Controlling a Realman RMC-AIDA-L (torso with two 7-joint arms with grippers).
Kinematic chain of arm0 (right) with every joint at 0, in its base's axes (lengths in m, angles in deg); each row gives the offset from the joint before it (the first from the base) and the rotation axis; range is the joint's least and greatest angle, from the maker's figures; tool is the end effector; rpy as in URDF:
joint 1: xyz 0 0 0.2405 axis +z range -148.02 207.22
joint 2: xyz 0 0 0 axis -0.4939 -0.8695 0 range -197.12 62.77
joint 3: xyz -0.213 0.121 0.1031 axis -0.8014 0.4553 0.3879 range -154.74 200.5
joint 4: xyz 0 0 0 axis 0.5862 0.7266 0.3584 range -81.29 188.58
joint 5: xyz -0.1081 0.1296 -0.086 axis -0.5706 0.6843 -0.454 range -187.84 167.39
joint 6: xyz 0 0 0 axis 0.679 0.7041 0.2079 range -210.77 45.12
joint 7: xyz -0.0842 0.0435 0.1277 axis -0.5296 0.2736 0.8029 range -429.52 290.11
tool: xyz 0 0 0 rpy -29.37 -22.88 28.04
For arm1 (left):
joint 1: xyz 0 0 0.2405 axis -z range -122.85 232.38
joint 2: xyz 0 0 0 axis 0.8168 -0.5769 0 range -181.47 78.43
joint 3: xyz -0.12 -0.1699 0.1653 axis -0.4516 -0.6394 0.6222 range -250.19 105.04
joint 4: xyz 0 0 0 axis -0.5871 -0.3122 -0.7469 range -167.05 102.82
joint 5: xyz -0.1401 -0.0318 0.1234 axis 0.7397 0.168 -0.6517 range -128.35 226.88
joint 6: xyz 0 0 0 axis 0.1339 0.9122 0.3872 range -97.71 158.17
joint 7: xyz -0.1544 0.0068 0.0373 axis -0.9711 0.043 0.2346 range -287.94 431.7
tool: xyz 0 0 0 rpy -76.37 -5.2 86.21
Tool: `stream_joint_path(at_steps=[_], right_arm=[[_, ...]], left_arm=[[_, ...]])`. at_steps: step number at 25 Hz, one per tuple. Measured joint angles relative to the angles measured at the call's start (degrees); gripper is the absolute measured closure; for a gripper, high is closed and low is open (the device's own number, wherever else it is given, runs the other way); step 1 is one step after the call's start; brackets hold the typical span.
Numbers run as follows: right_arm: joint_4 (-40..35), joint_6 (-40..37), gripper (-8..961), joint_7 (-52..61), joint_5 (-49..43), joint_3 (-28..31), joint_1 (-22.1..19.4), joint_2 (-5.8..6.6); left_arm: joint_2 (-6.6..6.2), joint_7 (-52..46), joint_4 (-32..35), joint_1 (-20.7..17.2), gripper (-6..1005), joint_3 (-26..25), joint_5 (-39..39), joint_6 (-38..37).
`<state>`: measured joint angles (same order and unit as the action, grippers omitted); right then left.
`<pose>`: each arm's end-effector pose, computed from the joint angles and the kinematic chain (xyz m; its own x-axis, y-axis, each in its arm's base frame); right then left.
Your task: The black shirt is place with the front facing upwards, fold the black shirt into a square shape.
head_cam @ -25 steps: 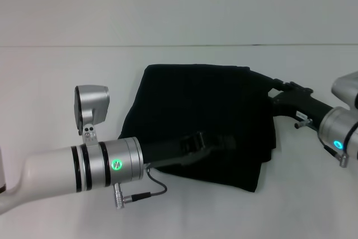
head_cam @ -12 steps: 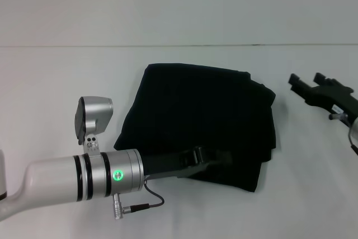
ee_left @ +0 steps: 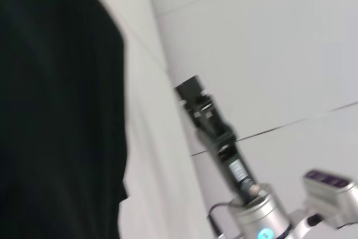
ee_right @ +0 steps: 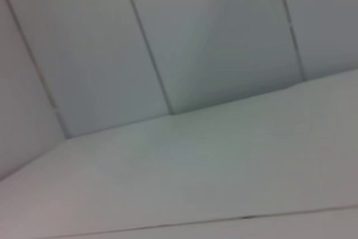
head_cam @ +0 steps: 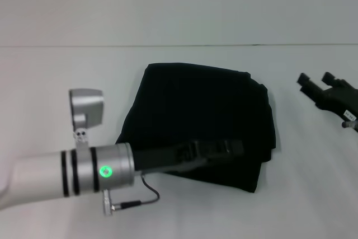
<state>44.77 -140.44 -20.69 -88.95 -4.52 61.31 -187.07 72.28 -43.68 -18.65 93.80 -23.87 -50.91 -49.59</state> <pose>0.3152 0.3691 -0.0251 0.5300 -0.2641 -0.8058 -0.8358 -0.3236 -0.4436 -0.1937 0.3109 -0.1117 0.1148 0.9222 0.3694 0.8232 -0.2964 0.4842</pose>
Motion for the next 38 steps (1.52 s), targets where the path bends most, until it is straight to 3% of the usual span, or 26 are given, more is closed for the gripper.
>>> stream_joint_path(at_steps=[7, 8, 10, 13, 18, 29, 34, 36, 38], right_arm=[[0.0, -9.14, 204, -4.91, -7.7, -8.85, -0.23, -0.43], [0.53, -8.82, 204, -5.36, -8.04, -10.27, 0.31, -0.51], [1.61, -7.04, 204, -5.6, -8.27, -12.58, 1.38, -0.6], [2.77, -2.89, 204, -5.65, -8.3, -14.61, 2.8, -0.63], [3.13, 2.59, 204, -5.26, -8.3, -15.78, 3.63, -0.7], [3.24, 7.06, 205, -5.16, -7.79, -15.15, 3.54, -0.65], [2.5, 1.79, 205, -5.46, -7.75, -14.09, 2.17, -0.4], [1.98, -1.04, 205, -5.83, -7.75, -13.57, 1.29, -0.27], [1.27, -2.44, 205, -5.92, -7.75, -13.47, 0.6, -0.25]], left_arm=[[-1.77, -0.64, 8.17, -5.7, 501, -5.11, 0.14, -1.43], [-2.87, -0.59, 8.35, -6.87, 479, -7.64, 0.17, -0.26], [-3.64, -0.41, 8.34, -7.78, 436, -9.77, 0.18, 0.92], [-4.0, -0.19, 8.49, -8.93, 204, -12.05, 0.17, 2.79], [-4.35, -0.51, 8.2, -9.34, 59, -12.15, -0.35, 4.75], [-6.42, -4.52, 7.02, -10.38, 62, -11.3, -1.58, 5.42], [-8.07, -9.86, 7.68, -10.36, 62, -11.15, -4.21, 1.82], [-9.38, -13.72, 8.73, -9.76, 62, -11.15, -6.83, -1.28], [-9.69, -14.78, 9.24, -9.52, 62, -11.15, -7.95, -2.13]])
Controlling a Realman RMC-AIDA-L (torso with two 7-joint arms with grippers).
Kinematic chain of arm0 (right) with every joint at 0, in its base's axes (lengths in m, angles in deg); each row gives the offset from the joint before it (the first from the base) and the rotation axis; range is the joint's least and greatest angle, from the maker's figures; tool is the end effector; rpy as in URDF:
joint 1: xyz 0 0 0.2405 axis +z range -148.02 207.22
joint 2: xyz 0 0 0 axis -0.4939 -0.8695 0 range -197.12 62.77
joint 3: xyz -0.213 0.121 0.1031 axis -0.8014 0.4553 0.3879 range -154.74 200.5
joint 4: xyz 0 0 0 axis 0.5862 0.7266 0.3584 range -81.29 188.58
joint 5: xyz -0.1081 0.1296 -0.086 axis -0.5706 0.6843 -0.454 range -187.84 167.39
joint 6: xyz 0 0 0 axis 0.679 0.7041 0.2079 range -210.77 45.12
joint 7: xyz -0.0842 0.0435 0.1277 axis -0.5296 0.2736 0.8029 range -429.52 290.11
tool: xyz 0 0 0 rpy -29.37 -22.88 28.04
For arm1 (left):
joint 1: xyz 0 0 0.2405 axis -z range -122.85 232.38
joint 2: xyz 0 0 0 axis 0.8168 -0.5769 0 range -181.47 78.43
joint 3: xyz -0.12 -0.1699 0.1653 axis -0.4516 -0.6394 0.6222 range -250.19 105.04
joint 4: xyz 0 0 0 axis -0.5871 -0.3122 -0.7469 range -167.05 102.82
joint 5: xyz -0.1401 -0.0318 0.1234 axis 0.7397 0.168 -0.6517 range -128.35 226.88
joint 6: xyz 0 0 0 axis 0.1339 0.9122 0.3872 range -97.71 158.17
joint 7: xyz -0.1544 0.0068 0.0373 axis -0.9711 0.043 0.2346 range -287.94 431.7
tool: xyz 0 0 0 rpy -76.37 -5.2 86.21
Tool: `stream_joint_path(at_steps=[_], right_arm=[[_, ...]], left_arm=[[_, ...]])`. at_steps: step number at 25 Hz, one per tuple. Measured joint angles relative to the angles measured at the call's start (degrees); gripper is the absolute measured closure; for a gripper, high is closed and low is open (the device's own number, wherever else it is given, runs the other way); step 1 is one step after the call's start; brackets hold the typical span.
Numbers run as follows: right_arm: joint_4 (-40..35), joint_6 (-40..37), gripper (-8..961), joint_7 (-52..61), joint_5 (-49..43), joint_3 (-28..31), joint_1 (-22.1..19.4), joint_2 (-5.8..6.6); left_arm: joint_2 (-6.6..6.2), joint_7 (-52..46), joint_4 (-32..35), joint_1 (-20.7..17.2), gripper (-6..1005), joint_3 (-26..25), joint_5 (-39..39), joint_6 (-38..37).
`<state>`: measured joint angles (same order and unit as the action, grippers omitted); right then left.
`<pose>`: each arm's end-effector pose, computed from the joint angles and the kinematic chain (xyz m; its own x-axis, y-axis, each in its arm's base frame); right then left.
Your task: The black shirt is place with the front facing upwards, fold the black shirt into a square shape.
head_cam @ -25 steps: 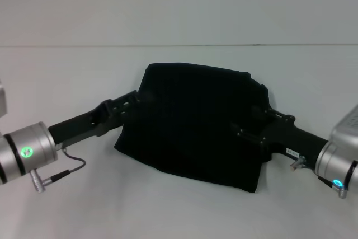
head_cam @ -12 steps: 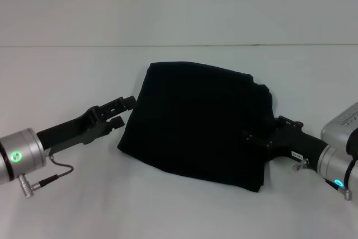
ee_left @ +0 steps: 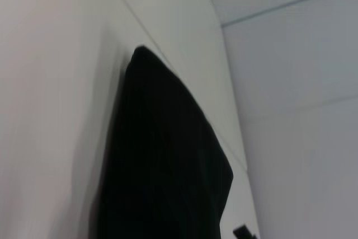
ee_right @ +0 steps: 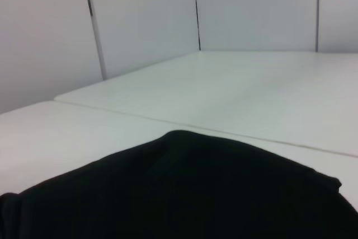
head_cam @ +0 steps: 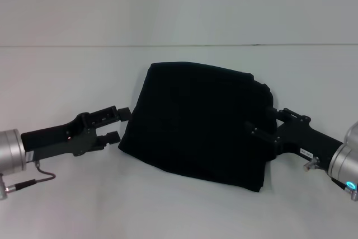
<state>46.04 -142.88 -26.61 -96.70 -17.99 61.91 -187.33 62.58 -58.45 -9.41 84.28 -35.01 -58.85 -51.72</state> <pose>0.2931 0.3425 -0.0753 0.7636 -0.2806 -0.5815 -0.6006 -0.6391 -0.4804 -0.2896 0.3259 -0.0123 -0.1296 0.8706 0.4747 0.9200 -0.0731 0.3852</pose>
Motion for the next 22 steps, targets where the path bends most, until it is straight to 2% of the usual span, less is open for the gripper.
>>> stream_joint_path(at_steps=[8, 15, 22], right_arm=[[-0.27, -0.61, 205, -0.03, 0.0, -0.26, -0.4, -0.06], [-0.23, -0.84, 205, -0.03, -0.01, -0.31, -0.62, -0.08], [-0.22, -1.04, 205, -0.04, 0.0, -0.41, -0.68, -0.08]], left_arm=[[-0.47, -6.77, 3.37, 2.1, 62, -0.03, -8.15, 0.41], [0.08, -8.32, 2.98, 3.33, 63, 0.08, -9.15, 3.82], [0.65, -8.76, 2.92, 3.64, 63, 2.39, -9.21, 7.26]])
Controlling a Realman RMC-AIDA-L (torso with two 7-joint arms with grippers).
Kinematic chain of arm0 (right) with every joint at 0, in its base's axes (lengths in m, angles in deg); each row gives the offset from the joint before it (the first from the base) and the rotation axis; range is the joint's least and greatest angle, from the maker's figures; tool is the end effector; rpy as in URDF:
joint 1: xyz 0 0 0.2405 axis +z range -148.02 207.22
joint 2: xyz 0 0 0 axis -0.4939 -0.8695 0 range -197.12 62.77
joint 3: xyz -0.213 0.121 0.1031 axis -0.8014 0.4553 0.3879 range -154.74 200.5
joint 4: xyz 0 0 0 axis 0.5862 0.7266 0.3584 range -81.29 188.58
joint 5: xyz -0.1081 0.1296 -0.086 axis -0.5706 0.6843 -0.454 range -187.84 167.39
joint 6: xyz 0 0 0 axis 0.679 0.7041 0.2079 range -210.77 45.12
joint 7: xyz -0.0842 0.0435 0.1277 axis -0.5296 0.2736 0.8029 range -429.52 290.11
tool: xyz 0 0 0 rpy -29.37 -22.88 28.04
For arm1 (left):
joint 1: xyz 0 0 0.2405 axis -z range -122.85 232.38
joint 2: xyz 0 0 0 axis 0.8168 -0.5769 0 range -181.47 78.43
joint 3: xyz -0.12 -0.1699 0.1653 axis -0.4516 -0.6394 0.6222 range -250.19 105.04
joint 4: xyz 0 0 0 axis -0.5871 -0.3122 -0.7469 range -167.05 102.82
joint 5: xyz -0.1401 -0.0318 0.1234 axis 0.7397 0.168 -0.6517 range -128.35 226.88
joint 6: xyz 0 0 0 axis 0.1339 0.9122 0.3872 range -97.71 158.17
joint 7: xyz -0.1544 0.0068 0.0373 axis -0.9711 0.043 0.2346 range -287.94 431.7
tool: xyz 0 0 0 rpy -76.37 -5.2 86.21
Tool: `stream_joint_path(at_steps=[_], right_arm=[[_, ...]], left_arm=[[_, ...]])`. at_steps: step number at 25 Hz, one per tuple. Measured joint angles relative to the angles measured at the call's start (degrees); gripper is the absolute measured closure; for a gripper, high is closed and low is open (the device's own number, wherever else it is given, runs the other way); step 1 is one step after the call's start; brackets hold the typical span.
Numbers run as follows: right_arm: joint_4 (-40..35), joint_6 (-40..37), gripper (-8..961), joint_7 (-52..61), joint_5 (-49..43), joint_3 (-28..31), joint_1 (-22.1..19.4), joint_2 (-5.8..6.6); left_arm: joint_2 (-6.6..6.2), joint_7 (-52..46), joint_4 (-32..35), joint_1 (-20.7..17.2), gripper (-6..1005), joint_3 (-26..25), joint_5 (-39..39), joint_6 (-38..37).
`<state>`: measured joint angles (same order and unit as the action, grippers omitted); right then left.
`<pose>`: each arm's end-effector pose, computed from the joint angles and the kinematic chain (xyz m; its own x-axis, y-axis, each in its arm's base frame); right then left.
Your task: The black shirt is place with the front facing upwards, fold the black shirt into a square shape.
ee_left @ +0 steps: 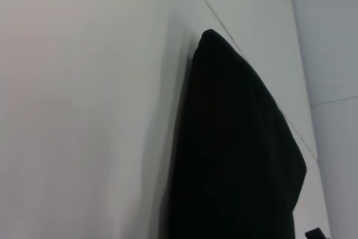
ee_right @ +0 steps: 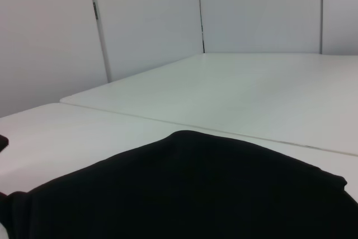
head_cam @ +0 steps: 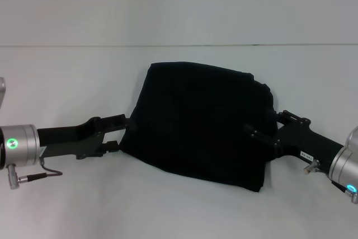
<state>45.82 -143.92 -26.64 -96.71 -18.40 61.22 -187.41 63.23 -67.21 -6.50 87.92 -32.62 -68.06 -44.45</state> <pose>0.2937 0.3381 -0.0757 0.7613 -0.2775 -0.5860 -0.5993 -0.6461 -0.4727 -0.2930 0.3442 -0.0248 -0.1228 0.9006 0.4170 0.9717 0.0237 0.2351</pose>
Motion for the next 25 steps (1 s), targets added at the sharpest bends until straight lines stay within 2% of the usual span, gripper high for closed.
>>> stream_joint_path(at_steps=[7, 15, 23, 25], right_arm=[[-0.05, -0.17, 204, 0.0, 0.0, -0.11, 0.02, 0.0], [0.08, -0.35, 205, 0.0, 0.0, -0.04, 0.02, 0.0], [0.22, -0.75, 204, 0.0, 0.0, 0.12, 0.01, 0.0], [0.26, -0.87, 204, 0.0, 0.0, 0.16, 0.01, 0.0]], left_arm=[[0.12, -0.15, 0.02, 0.62, 63, 0.96, -0.01, 0.89], [0.27, -0.24, 0.05, 2.19, 62, 4.9, -0.08, 1.41], [0.08, -2.35, 0.12, 2.86, 74, 5.13, -1.49, 2.82], [-0.05, -3.49, 0.26, 3.34, 109, 5.13, -3.22, 3.22]])
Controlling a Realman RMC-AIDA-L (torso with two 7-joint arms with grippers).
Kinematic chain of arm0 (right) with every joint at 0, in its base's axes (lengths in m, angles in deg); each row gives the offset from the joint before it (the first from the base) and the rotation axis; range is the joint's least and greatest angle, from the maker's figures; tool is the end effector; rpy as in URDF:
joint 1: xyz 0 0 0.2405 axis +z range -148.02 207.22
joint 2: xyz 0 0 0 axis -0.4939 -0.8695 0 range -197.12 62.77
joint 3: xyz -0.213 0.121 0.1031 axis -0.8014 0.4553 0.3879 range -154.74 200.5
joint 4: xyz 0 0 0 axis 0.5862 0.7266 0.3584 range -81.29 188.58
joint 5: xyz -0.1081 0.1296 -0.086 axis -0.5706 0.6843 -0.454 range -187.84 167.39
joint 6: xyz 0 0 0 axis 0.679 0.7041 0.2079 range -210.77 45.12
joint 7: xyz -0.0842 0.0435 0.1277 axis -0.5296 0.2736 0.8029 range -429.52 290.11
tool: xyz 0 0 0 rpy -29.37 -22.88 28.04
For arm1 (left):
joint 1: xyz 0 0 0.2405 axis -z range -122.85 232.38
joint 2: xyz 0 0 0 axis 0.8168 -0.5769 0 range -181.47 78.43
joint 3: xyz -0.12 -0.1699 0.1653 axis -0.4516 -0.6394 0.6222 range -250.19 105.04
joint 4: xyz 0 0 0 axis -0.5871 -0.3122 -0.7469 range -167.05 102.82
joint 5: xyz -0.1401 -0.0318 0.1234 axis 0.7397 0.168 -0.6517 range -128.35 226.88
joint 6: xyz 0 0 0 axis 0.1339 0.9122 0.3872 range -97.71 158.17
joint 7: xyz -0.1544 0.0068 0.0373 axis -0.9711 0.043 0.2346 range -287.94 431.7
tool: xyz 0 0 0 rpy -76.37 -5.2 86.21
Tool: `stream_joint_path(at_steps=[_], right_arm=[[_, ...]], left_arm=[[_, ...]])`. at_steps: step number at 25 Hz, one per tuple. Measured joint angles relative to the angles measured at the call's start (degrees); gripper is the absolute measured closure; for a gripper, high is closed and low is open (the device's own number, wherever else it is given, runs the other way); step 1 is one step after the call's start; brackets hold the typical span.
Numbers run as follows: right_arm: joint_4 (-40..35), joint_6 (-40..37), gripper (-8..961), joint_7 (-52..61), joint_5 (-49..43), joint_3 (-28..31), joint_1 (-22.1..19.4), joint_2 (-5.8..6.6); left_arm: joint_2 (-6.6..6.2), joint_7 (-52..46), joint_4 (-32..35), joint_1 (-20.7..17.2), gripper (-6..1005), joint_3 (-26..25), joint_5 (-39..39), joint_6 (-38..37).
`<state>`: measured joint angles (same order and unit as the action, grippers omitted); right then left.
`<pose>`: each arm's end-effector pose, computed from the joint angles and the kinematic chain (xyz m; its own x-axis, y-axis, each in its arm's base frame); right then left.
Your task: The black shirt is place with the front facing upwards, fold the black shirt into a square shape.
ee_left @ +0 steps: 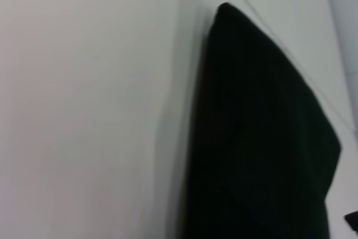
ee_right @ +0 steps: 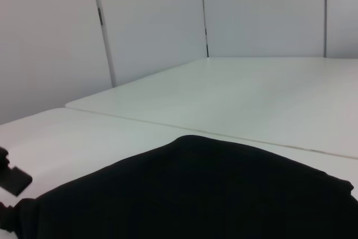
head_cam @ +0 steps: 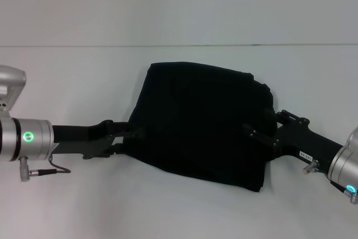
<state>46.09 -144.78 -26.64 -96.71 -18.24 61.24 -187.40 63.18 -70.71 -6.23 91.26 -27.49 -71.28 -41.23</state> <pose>0.2916 0.3370 -0.0760 0.7555 -0.2732 -0.5954 -0.6007 -0.6516 -0.4633 -0.2842 0.3558 -0.0353 -0.0587 0.9296 0.3639 0.9910 0.0103 0.1335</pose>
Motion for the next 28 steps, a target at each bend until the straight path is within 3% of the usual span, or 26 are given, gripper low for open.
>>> stream_joint_path(at_steps=[9, 20, 23, 28], right_arm=[[0.11, -0.21, 204, 0.0, 0.0, -0.22, -0.09, 0.0], [0.09, -0.62, 205, 0.01, -0.18, -0.27, -0.35, 0.0], [0.1, -0.01, 205, 1.04, -0.09, -0.02, -0.37, 0.01], [-0.69, 1.81, 204, 6.94, -0.08, 0.3, -0.7, 0.37]], left_arm=[[0.0, -0.8, 0.09, 0.62, 267, 0.1, -1.57, 0.75], [0.34, -1.06, 0.26, 0.87, 742, 0.09, -2.59, 1.21], [0.34, -0.94, 0.33, 0.89, 936, 0.08, -2.59, 1.12], [0.32, 0.02, 0.4, 0.71, 951, -0.5, -2.13, -0.69]])
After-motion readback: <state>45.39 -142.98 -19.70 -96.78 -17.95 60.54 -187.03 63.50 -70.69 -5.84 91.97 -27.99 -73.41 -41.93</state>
